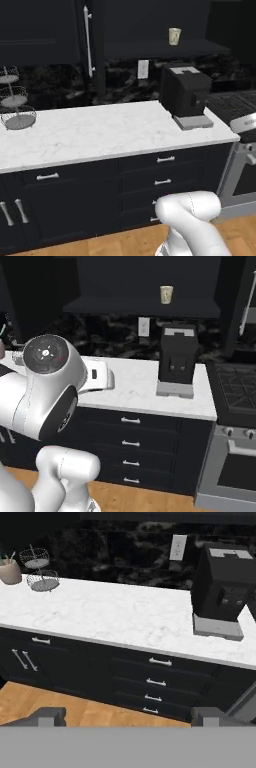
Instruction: Gather all objects into one cabinet and sort the glasses and bowls to opposite sides.
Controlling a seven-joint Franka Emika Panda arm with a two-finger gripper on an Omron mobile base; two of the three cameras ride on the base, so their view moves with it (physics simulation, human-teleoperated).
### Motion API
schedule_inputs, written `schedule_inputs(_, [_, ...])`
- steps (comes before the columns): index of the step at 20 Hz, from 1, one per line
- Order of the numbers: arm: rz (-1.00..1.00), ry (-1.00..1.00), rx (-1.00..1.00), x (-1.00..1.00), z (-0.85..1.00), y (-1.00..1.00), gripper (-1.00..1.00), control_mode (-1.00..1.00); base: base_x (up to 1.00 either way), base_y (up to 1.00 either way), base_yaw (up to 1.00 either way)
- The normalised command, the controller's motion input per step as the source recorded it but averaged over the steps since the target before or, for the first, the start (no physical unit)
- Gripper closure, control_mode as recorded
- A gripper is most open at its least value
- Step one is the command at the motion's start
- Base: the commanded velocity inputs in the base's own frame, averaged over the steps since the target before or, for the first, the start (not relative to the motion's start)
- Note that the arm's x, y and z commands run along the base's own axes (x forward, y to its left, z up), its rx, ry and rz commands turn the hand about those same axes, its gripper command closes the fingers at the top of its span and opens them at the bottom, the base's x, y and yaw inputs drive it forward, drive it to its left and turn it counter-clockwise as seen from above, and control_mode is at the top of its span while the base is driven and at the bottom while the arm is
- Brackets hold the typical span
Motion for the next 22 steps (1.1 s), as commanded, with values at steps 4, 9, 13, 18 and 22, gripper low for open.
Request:
schedule_inputs(4, [0.00, 0.00, 0.00, 0.00, 0.00, 0.00, -1.00, 1.00, 1.00, 0.00, 0.00])
schedule_inputs(9, [0.00, 0.00, 0.00, 0.00, 0.00, 0.00, -1.00, 1.00, 1.00, -0.19, 0.00])
schedule_inputs(13, [0.00, 0.00, 0.00, 0.00, 0.00, 0.00, -1.00, 1.00, 1.00, 0.02, 0.00])
schedule_inputs(18, [0.00, 0.00, 0.00, 0.00, 0.00, 0.00, -1.00, 1.00, 1.00, -0.13, 0.00])
schedule_inputs(22, [0.00, 0.00, 0.00, 0.00, 0.00, 0.00, -1.00, 1.00, 0.90, -0.15, -0.01])
